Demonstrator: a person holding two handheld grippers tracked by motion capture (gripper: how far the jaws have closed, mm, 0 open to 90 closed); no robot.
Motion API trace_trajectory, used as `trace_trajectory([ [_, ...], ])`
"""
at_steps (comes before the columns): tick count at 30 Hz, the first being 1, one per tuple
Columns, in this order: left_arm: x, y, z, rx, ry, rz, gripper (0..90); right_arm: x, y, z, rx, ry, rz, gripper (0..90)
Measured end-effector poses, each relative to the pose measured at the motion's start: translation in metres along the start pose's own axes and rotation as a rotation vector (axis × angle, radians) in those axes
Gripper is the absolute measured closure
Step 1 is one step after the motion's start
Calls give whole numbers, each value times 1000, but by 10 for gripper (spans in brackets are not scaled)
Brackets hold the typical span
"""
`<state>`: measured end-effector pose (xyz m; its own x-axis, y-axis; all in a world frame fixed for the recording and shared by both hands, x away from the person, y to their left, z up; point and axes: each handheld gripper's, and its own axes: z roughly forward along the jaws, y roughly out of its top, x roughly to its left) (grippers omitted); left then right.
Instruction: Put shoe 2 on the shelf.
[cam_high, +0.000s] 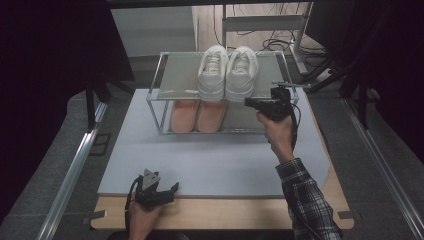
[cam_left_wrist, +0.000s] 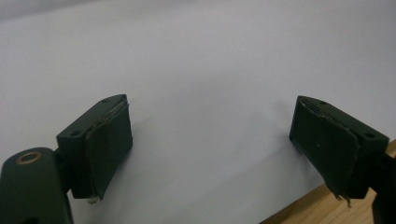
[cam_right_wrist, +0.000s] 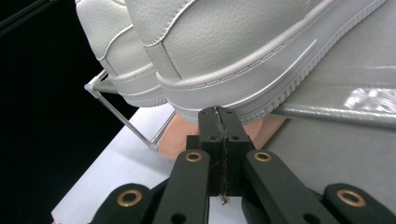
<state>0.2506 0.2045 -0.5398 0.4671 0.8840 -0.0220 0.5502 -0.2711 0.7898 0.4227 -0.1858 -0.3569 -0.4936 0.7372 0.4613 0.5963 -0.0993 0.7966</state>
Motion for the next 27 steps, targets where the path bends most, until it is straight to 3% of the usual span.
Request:
trace_trajectory([
  [10, 0, 0, 0, 0, 0, 0, 128, 0, 0, 3, -2, 5, 0, 893],
  [27, 0, 0, 0, -2, 0, -1, 128, 0, -3, -8, 19, 12, -37, 761],
])
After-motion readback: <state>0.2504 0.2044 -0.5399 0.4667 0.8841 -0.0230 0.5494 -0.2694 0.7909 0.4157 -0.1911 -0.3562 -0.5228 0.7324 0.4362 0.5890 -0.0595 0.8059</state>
